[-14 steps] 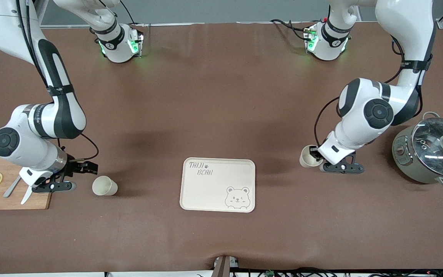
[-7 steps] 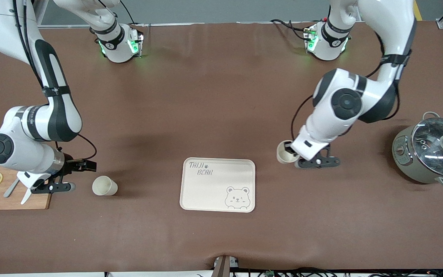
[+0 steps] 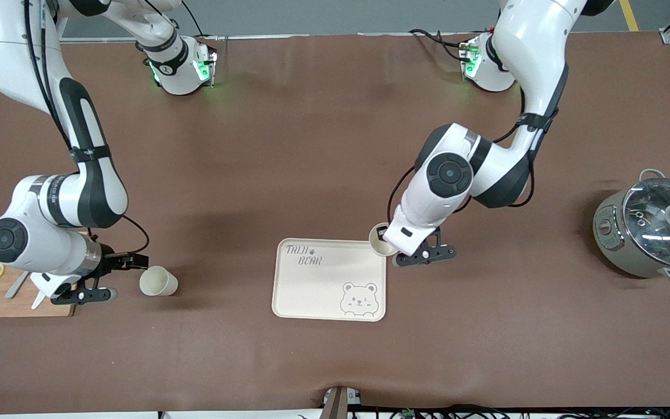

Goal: Place white IKEA cup upright on tray with both arms
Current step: 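Carry the cup to the tray with the left gripper while the right gripper grasps, then lower the held cup upright onto the tray with the left gripper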

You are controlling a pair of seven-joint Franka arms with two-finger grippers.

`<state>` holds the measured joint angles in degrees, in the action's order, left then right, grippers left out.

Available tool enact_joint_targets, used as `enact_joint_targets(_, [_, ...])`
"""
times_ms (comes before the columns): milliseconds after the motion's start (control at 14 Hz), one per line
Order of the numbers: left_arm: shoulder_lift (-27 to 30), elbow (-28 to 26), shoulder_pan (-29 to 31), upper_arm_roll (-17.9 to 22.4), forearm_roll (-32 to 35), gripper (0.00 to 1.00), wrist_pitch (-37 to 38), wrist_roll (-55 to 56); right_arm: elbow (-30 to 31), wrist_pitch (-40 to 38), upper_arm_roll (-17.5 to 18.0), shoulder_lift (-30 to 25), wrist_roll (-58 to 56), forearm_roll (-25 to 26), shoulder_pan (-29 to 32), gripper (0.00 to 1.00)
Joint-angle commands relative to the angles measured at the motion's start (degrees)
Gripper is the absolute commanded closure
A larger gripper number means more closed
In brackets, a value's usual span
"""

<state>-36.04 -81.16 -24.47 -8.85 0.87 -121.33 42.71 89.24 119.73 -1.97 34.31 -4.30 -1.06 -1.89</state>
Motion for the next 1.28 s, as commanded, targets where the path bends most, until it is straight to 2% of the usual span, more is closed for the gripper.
enact_joint_targets(0, [-3.68, 5.65, -2.07, 0.85, -0.25, 1.0, 1.97, 2.37, -2.93, -0.37, 0.48, 2.33, 0.79, 0.27, 0.92, 0.0])
enact_joint_targets(214, [-6.14, 7.68, -2.95, 1.11, -0.08, 1.0, 0.83, 3.6, -2.93, 1.12, 0.48, 2.77, 0.87, 0.27, 0.84, 0.0])
enact_joint_targets(569, [-9.22, 7.95, -3.75, 1.2, 0.27, 1.0, -3.91, 4.05, -3.11, 3.93, 0.47, 4.27, 0.87, 0.27, 0.93, 0.0])
enact_joint_targets(712, [-10.62, 7.95, -4.7, 2.6, 0.27, 1.0, -6.19, 3.96, -3.11, 5.16, 0.48, 5.14, 0.87, 0.27, 0.93, 0.0])
enact_joint_targets(925, [-12.65, 7.95, -8.31, 7.08, 0.19, 1.0, -9.53, 4.05, -3.02, 6.83, 0.48, 5.94, 0.87, 0.18, 0.93, 0.0])
enact_joint_targets(1210, [-14.15, 7.95, -8.32, 7.18, 0.19, 1.0, -11.74, 4.05, -3.02, 8.67, 0.48, 7.17, 0.87, 0.09, 0.84, 0.0])
